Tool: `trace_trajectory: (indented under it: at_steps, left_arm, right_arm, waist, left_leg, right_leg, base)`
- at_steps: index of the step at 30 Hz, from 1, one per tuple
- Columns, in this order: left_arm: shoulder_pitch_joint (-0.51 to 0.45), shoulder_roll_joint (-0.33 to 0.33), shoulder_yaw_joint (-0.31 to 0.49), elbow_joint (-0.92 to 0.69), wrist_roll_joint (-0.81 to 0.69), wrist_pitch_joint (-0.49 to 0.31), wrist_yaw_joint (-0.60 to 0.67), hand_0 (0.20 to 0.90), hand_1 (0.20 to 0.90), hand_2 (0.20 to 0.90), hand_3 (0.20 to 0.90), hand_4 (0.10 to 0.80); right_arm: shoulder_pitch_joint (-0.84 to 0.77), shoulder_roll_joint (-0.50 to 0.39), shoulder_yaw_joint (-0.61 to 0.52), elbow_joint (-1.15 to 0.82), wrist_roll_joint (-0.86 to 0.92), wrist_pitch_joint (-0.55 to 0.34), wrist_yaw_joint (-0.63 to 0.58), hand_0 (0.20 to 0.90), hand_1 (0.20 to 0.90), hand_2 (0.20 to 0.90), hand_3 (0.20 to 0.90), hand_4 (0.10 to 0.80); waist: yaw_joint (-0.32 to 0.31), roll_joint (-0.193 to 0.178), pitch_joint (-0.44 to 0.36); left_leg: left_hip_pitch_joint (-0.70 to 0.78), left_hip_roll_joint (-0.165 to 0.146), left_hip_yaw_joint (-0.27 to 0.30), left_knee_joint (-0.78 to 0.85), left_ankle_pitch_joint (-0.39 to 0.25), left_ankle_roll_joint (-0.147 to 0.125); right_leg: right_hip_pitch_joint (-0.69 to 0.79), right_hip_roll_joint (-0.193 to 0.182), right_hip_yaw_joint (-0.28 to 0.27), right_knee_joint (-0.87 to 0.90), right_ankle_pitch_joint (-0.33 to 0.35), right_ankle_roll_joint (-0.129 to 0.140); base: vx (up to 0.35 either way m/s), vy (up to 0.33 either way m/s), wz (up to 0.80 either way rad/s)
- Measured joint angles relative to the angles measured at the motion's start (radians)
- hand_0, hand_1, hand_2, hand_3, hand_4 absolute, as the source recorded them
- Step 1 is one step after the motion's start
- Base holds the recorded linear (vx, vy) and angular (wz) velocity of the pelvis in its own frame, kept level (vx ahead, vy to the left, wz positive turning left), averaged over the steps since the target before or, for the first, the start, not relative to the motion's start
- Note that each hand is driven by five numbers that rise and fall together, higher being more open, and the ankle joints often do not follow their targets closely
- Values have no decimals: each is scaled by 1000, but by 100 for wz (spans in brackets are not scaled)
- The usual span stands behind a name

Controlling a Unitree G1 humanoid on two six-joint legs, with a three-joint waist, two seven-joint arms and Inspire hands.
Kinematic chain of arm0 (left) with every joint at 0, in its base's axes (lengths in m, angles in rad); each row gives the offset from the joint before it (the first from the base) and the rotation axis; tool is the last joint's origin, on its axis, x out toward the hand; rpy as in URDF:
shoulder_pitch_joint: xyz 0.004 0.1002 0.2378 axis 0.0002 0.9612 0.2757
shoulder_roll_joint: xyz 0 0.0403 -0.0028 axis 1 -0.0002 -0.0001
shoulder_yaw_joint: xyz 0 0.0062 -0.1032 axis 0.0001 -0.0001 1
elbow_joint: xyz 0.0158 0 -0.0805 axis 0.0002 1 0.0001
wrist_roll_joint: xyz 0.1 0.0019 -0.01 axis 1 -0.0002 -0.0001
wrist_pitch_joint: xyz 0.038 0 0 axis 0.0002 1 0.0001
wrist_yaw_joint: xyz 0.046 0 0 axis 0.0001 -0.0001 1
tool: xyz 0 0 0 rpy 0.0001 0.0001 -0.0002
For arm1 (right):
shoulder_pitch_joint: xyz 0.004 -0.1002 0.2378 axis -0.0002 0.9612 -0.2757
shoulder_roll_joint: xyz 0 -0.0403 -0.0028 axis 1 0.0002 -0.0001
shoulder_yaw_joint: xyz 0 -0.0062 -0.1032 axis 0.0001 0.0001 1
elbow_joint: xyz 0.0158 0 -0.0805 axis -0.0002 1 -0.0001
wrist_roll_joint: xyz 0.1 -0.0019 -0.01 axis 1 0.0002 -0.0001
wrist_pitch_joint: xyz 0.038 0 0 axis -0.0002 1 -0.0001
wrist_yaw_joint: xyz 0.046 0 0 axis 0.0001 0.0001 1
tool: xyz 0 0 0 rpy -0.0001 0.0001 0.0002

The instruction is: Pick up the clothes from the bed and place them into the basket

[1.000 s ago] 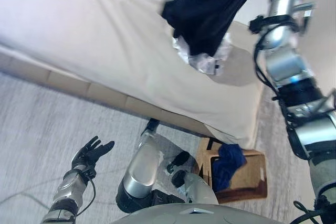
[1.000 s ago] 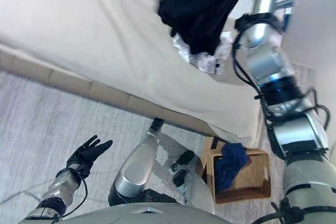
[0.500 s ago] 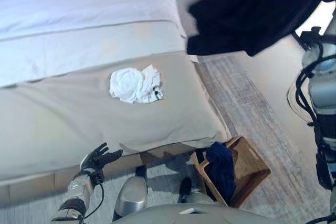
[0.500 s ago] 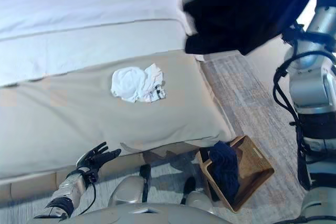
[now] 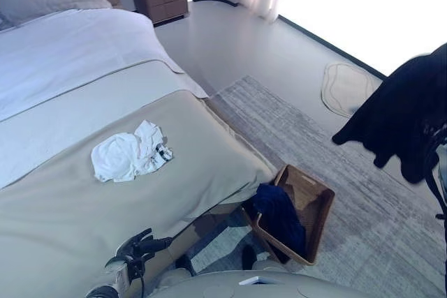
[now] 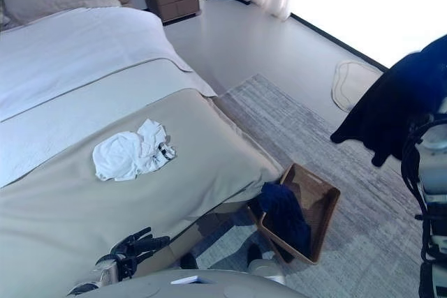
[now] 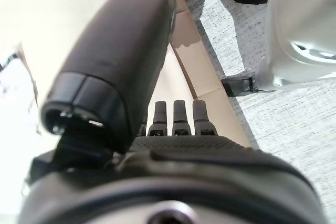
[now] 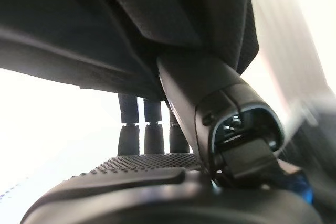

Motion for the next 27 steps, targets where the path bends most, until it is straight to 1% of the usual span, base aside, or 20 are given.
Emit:
trace_trajectory:
  at_steps: [1, 3, 4, 5, 6, 7, 9, 10, 11, 12, 13, 14, 16, 17, 18, 20, 21, 22, 24, 27]
  left_arm:
    - [0, 1, -1, -6, 0, 1, 0, 900, 900, 900, 900, 800]
    - [0, 2, -2, -9, 0, 2, 0, 900, 900, 900, 900, 800]
    - [-4, 3, -14, -19, -1, 6, 1, 900, 900, 900, 900, 800]
    - [-11, 4, -24, -23, -2, 6, 1, 900, 900, 900, 900, 800]
    - [-26, 5, -43, -29, -6, 6, 1, 900, 900, 900, 900, 800]
    - [-49, 8, -71, -30, -25, 5, 2, 900, 900, 900, 900, 800]
    - [-108, 18, -128, -48, -67, 4, 12, 900, 900, 900, 900, 800]
    - [-115, 22, -139, -52, -75, 1, 12, 900, 900, 900, 900, 800]
    - [-161, 25, -157, -72, -108, -5, 10, 900, 900, 900, 900, 800]
    - [-198, 26, -162, -88, -124, -8, 10, 900, 900, 900, 900, 800]
    - [-227, 27, -170, -108, -144, -18, 11, 900, 900, 900, 900, 800]
    - [-244, 30, -186, -134, -168, -36, 16, 900, 900, 900, 900, 800]
    - [-276, 32, -216, -171, -209, -56, 16, 900, 900, 900, 900, 800]
    - [-290, 28, -227, -182, -227, -67, 15, 900, 900, 900, 900, 800]
    - [-301, 25, -236, -199, -241, -69, 14, 900, 900, 900, 900, 800]
    - [-307, 23, -246, -227, -276, -80, 4, 900, 900, 900, 900, 800]
    - [-308, 23, -248, -231, -283, -90, 2, 900, 900, 900, 900, 800]
    - [-307, 24, -248, -236, -299, -94, 1, 900, 900, 900, 900, 800]
    - [-308, 26, -247, -236, -308, -99, 2, 900, 900, 900, 900, 800]
    - [-312, 26, -248, -244, -339, -116, -1, 900, 900, 900, 900, 800]
  right_arm:
    - [16, 10, 40, 35, -25, 9, 37, 300, 300, 300, 200, 100]
    - [29, 35, 93, 91, -48, 23, 66, 300, 300, 300, 200, 100]
    - [39, 39, 142, 126, -61, 38, 78, 300, 300, 300, 200, 100]
    - [39, 39, 159, 140, -61, 42, 79, 300, 300, 300, 200, 100]
    - [39, 39, 179, 156, -61, 49, 79, 300, 300, 300, 200, 100]
    - [20, 39, 207, 183, -63, 52, 73, 300, 300, 300, 200, 100]
    - [-68, 40, 263, 253, -80, 59, 57, 300, 300, 300, 200, 100]
    - [-94, 40, 270, 271, -81, 61, 54, 300, 300, 300, 200, 100]
    - [-165, 40, 291, 317, -81, 72, 46, 300, 300, 300, 200, 100]
    - [-215, 40, 293, 341, -81, 80, 45, 300, 300, 300, 200, 100]
    - [-257, 40, 298, 364, -81, 82, 37, 300, 300, 300, 200, 100]
    - [-309, 40, 322, 400, -85, 82, 27, 300, 300, 300, 200, 100]
    - [-391, 40, 365, 451, -102, 92, 26, 300, 300, 300, 200, 100]
    - [-419, 40, 380, 466, -111, 97, 27, 300, 300, 300, 200, 100]
    - [-439, 40, 394, 474, -124, 105, 29, 300, 300, 300, 200, 100]
    - [-478, 40, 438, 504, -127, 121, 38, 300, 300, 300, 200, 100]
    - [-496, 41, 459, 521, -127, 133, 46, 726, 726, 726, 697, 597]
    - [-513, 49, 486, 551, -127, 141, 57, 900, 900, 900, 900, 800]
    - [-530, 85, 527, 613, -126, 158, 69, 900, 900, 900, 900, 800]
    - [-541, 112, 534, 640, -126, 174, 66, 900, 900, 900, 900, 800]
  waist:
    - [-5, 2, -1]
    - [-8, 7, -3]
    - [-9, 18, -9]
    - [-9, 25, -9]
    - [-8, 37, -7]
    - [-7, 52, 3]
    - [-12, 81, 53]
    - [-11, 85, 67]
    - [-11, 104, 113]
    - [-9, 117, 154]
    - [-6, 131, 196]
    - [-1, 143, 229]
    - [12, 168, 286]
    - [11, 183, 317]
    - [9, 201, 356]
    - [9, 237, 386]
    - [8, 249, 391]
    - [12, 251, 390]
    - [20, 251, 390]
    - [22, 251, 389]
  left_leg:
    - [-4, 3, 9, 1, 2, -3]
    - [-9, 8, 14, 1, 4, -6]
    - [-31, 15, 16, 0, 5, -6]
    - [-45, 13, 16, 1, 11, -7]
    - [-74, 10, 16, 5, 22, -6]
    - [-108, 7, 17, 5, 42, 2]
    - [-169, 0, 21, 13, 60, 16]
    - [-181, -2, 23, 14, 59, 16]
    - [-215, -6, 29, 13, 67, 12]
    - [-234, -5, 30, 7, 68, 6]
    - [-251, -8, 33, 6, 76, -2]
    - [-273, -10, 37, 6, 82, -9]
    - [-311, -19, 25, 8, 86, -18]
    - [-324, -23, 20, 12, 90, -15]
    - [-326, -23, 15, 16, 98, -5]
    - [-361, -23, 11, 15, 104, -5]
    - [-376, -24, 8, 14, 118, 3]
    - [-387, -25, 8, 13, 120, 4]
    - [-391, -19, 2, 11, 124, 5]
    - [-392, -20, -10, 6, 125, 4]
  right_leg:
    - [-4, 1, 1, -8, 0, 0]
    - [-11, 6, 4, -8, 1, 0]
    - [-34, 7, 6, -8, 1, 3]
    - [-50, 7, 6, -8, 8, 8]
    - [-79, 8, 10, -7, 34, 7]
    - [-114, 7, 14, -4, 55, 9]
    - [-180, 1, 17, 2, 82, 14]
    - [-191, -1, 17, 5, 82, 15]
    - [-229, -6, 20, 9, 90, 8]
    - [-254, -11, 21, 11, 89, 15]
    - [-276, -14, 21, 14, 89, 15]
    - [-307, -16, 21, 20, 88, 12]
    - [-362, -23, 14, 37, 89, 8]
    - [-374, -25, 12, 41, 103, 4]
    - [-374, -25, 11, 41, 114, -1]
    - [-406, -23, 11, 33, 120, -5]
    - [-421, -22, 12, 30, 136, -14]
    - [-436, -21, 16, 28, 137, -15]
    - [-441, -16, 15, 26, 143, -23]
    - [-441, -16, 8, 22, 143, -23]
  base:
    - [-108, -168, -16]
    - [-159, -143, -10]
    - [-181, -94, -4]
    - [-302, -101, -5]
    - [-294, -107, -6]
    - [-459, -152, -10]
    - [-398, -109, -8]
    - [-243, -82, -6]
    - [-174, -86, -6]
    - [-247, -118, -5]
    - [-215, -91, -11]
    - [-229, -117, -17]
    - [-136, -88, -27]
    - [-101, -45, -15]
    - [-82, -35, -2]
    - [-66, -21, -2]
    - [-54, -24, -9]
    - [-41, -17, -12]
    - [-15, -9, -6]
    - [-6, 23, 2]
